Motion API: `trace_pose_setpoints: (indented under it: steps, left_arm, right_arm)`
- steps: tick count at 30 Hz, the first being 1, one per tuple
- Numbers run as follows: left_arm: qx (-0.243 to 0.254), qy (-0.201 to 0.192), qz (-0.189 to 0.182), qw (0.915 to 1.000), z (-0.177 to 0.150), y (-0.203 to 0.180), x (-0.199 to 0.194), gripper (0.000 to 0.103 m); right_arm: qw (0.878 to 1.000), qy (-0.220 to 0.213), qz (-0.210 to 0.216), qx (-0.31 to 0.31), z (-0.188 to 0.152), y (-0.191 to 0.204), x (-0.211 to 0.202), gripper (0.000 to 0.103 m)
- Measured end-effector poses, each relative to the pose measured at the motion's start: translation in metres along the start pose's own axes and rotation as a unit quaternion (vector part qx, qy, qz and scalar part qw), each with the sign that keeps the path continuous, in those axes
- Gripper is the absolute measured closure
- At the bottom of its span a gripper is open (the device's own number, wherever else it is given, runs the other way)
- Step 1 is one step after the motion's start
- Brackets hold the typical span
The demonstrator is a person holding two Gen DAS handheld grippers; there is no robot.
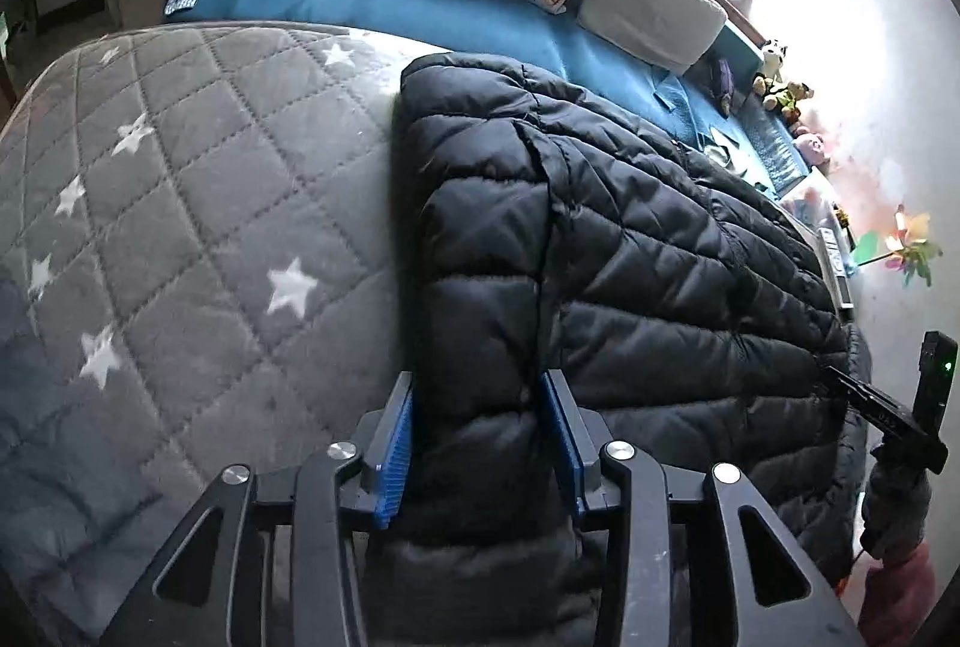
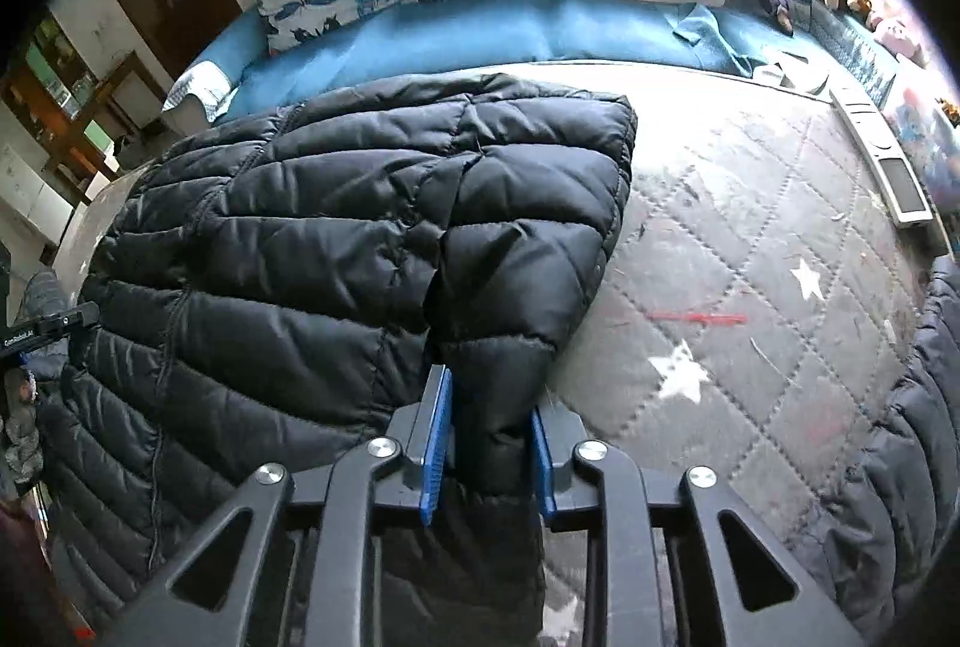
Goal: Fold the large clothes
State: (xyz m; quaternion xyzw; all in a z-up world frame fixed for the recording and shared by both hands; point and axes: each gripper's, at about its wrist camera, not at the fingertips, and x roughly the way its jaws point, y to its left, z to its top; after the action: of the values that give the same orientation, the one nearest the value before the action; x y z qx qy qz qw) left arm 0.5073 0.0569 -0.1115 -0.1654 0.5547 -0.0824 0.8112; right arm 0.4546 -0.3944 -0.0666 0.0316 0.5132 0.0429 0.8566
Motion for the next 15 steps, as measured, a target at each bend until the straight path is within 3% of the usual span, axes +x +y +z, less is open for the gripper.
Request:
trace_pose_setpoints:
  steps: [4, 8, 12, 15]
  left_arm:
    - [0.022, -0.013, 0.010, 0.9996, -0.016, -0.010, -0.030, 0.059]
    - [0.072, -0.026, -0.006, 0.9970, -0.058, -0.026, -0.072, 0.059]
    - [0.128, -0.003, -0.025, 0.9915, -0.112, -0.051, -0.092, 0.059]
    - [0.178, 0.018, -0.031, 0.9834, -0.159, -0.075, -0.095, 0.059]
  right_arm:
    - [0.999, 0.004, -0.018, -0.040, -0.016, 0.014, -0.035, 0.067]
    - [0.996, 0.018, 0.014, -0.089, -0.052, 0.047, -0.068, 0.064]
    - [0.986, 0.041, 0.031, -0.161, -0.095, 0.090, -0.081, 0.062]
    - [0.975, 0.063, 0.074, -0.198, -0.129, 0.123, -0.087, 0.062]
